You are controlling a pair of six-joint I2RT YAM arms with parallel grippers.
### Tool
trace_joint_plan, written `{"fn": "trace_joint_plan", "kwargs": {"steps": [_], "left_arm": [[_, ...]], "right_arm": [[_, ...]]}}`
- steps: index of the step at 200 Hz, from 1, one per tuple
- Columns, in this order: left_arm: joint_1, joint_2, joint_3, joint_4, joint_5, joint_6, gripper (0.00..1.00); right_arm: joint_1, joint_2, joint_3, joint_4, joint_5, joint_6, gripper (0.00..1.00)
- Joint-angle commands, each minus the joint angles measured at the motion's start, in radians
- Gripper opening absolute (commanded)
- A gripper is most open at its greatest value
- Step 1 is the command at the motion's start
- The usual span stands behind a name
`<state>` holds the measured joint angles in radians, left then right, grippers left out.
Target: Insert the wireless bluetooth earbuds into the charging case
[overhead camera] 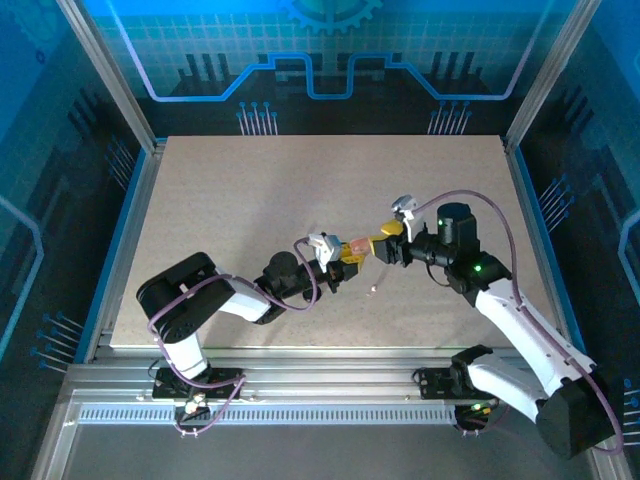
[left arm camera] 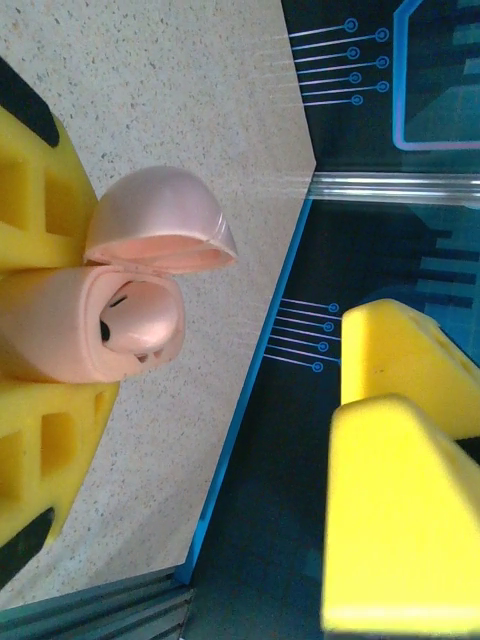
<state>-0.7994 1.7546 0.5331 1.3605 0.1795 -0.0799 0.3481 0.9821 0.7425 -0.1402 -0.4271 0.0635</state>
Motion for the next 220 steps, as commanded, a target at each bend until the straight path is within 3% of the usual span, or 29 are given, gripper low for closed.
{"fn": "trace_joint_plan", "kwargs": {"steps": [1,62,99,170,220], "left_arm": [[0.007,-0.021,0.002,0.041,-0.045,0.023,0.22],[0.052,-0.043,-0.057,0.039,-0.131,0.007,0.22],[0.075,-0.107,-0.125,0.003,-0.179,0.005,0.22],[0.092,-0.284,-0.222,-0.128,-0.278,0.022,0.22],[0.098,-0.352,-0.231,-0.218,-0.288,0.041,0.22]], "right_arm": [[-0.018,0.033,0.023,-0.038,0.037,0.097,0.50],[-0.038,0.193,0.103,-0.342,0.124,0.187,0.46],[0.001,0.330,0.190,-0.512,0.101,0.166,0.46],[0.114,0.725,0.360,-0.526,0.023,0.115,0.42],[0.140,0.830,0.400,-0.577,0.063,0.066,0.43]]}}
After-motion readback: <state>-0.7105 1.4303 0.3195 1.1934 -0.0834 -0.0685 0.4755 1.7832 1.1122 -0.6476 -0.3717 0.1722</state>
